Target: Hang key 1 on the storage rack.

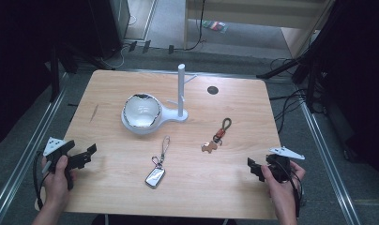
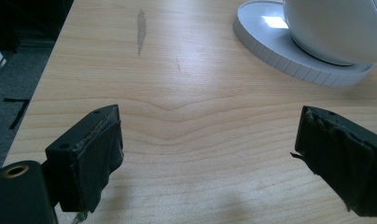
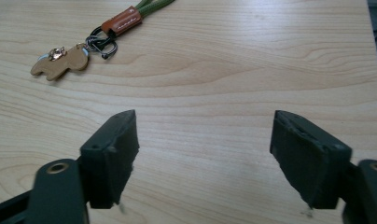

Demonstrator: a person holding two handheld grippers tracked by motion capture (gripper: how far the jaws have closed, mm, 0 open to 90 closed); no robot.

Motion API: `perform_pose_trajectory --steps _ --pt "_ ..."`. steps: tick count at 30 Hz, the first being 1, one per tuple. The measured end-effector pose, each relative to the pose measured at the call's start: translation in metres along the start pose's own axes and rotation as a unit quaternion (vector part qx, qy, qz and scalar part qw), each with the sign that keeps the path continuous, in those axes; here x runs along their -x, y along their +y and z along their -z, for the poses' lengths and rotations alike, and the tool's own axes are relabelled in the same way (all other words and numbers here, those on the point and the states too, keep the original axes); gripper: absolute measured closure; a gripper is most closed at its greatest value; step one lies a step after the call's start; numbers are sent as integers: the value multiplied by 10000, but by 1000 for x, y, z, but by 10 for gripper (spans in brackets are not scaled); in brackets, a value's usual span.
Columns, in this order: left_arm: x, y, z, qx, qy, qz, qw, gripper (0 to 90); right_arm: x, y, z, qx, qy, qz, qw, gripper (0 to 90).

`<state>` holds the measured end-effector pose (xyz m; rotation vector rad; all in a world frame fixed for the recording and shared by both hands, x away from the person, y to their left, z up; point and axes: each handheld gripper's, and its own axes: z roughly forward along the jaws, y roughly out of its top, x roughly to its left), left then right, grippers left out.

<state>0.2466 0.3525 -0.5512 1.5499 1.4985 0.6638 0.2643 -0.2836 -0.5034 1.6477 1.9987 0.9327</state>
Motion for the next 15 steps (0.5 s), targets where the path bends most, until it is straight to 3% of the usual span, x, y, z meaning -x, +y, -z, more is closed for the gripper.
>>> perform_pose_trajectory --steps 5,15 --pt "0 0 0 3 12 -2 10000 80 -7 11 -2 -251 143 -12 9996 279" --pt "0 0 0 15 -13 8 10000 80 -13 31 -14 -601 14 119 9981 279"
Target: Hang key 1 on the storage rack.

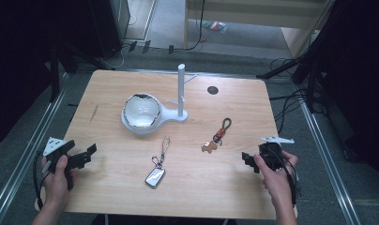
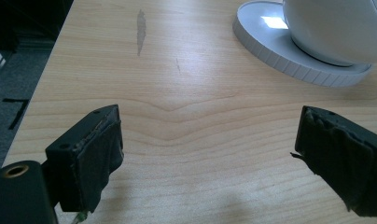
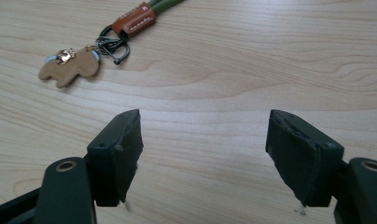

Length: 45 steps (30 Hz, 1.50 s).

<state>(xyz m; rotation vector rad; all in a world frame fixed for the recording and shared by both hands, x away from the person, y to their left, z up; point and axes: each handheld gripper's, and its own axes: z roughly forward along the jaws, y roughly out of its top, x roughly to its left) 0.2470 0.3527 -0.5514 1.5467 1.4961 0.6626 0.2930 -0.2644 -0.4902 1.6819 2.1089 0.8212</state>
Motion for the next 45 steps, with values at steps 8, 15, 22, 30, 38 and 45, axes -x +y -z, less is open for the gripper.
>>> perform_pose_trajectory --steps 8,15,22,30,38,45 --pt "0 0 0 -2 5 1 10000 80 -1 12 -10 -220 -59 -18 9997 278" --pt "0 0 0 -10 -5 16 10000 80 -6 24 -18 -458 -137 110 9988 276" --pt "-1 0 0 -8 -5 26 10000 80 -12 37 -26 -738 -152 246 9969 266" --pt "-1 0 0 -29 -15 23 10000 80 -20 48 -38 -969 -153 251 9949 243" --pt "-1 0 0 -35 -17 19 10000 80 -26 56 -46 -1106 -252 257 9932 239" --pt "-1 0 0 -40 -17 19 10000 80 -32 65 -55 -1283 -323 322 9907 243"
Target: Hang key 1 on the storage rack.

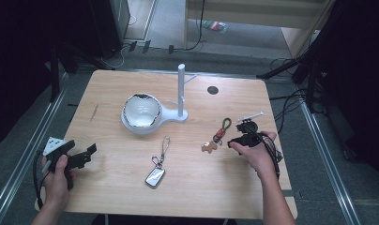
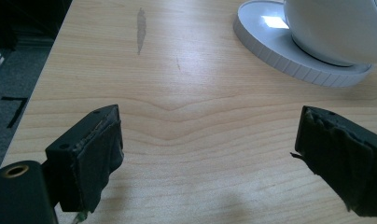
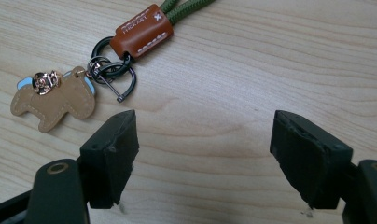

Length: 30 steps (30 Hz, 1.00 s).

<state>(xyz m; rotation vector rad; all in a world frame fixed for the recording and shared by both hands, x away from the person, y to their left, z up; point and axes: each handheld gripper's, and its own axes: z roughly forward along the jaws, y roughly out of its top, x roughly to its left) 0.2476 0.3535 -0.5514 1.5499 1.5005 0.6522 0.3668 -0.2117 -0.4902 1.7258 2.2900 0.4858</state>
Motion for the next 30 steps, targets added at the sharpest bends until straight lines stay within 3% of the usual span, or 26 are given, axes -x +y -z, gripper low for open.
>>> perform_pose_trajectory --steps 8,21,30 --pt "0 0 0 0 4 1 10000 80 -5 11 -5 -95 -151 4 9998 233" --pt "0 0 -1 -7 10 7 10000 80 -12 28 -9 -198 -26 -102 9997 199" --pt "0 1 -1 0 1 20 10000 80 -17 39 -16 -181 -95 -196 9996 266"
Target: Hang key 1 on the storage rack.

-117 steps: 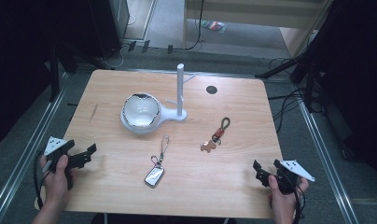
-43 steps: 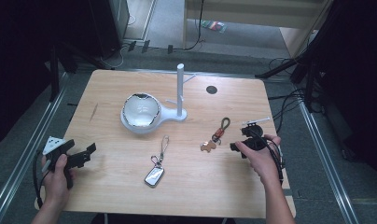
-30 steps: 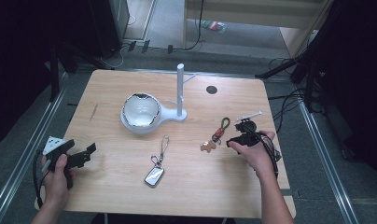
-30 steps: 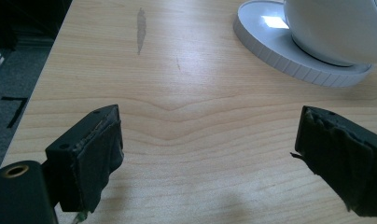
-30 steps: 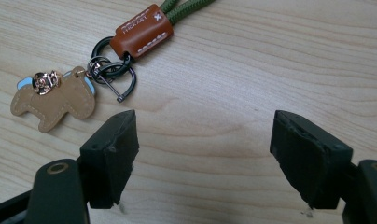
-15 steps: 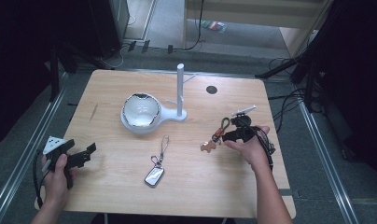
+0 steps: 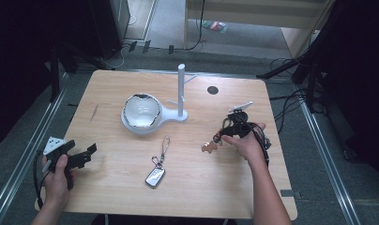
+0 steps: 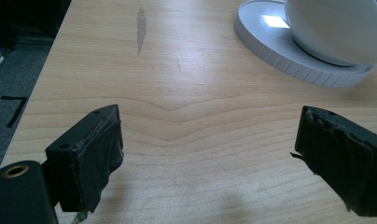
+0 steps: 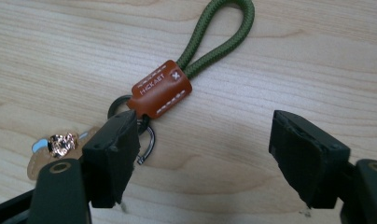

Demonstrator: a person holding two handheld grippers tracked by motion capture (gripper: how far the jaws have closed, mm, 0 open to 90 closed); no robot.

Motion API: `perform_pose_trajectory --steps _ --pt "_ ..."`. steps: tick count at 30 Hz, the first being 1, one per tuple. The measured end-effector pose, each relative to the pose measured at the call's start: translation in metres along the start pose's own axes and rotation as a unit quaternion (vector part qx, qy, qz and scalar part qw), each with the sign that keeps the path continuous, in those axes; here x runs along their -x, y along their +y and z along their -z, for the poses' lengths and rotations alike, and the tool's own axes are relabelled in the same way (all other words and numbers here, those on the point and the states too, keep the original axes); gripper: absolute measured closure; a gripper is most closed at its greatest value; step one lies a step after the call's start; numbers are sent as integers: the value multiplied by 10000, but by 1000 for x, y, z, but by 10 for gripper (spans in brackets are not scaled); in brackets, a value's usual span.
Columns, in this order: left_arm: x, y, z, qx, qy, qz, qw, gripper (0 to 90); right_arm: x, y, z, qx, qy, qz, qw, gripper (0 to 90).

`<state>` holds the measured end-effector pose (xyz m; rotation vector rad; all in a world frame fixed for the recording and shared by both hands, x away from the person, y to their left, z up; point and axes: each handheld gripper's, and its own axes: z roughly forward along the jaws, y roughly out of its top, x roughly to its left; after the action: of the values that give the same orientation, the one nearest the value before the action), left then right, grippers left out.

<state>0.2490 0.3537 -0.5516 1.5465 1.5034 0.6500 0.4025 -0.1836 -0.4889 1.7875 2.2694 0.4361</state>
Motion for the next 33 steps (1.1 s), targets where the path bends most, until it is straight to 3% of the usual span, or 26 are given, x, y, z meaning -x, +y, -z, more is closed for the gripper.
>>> perform_pose_trajectory --steps 3,15,19,26,33 --pt "0 0 0 -10 0 8 10000 80 -4 6 -4 -89 122 -196 9997 269" --pt "0 0 0 -19 -14 10 10000 80 -16 20 -14 -405 145 -704 9966 313" --pt "0 0 0 -10 -22 9 10000 80 -18 22 -16 -441 16 -728 9964 343" --pt "0 0 0 -8 -23 11 10000 80 -19 27 -20 -603 81 -980 9933 363" --pt "0 0 0 7 -18 8 10000 80 -21 29 -23 -718 23 -1052 9919 387"
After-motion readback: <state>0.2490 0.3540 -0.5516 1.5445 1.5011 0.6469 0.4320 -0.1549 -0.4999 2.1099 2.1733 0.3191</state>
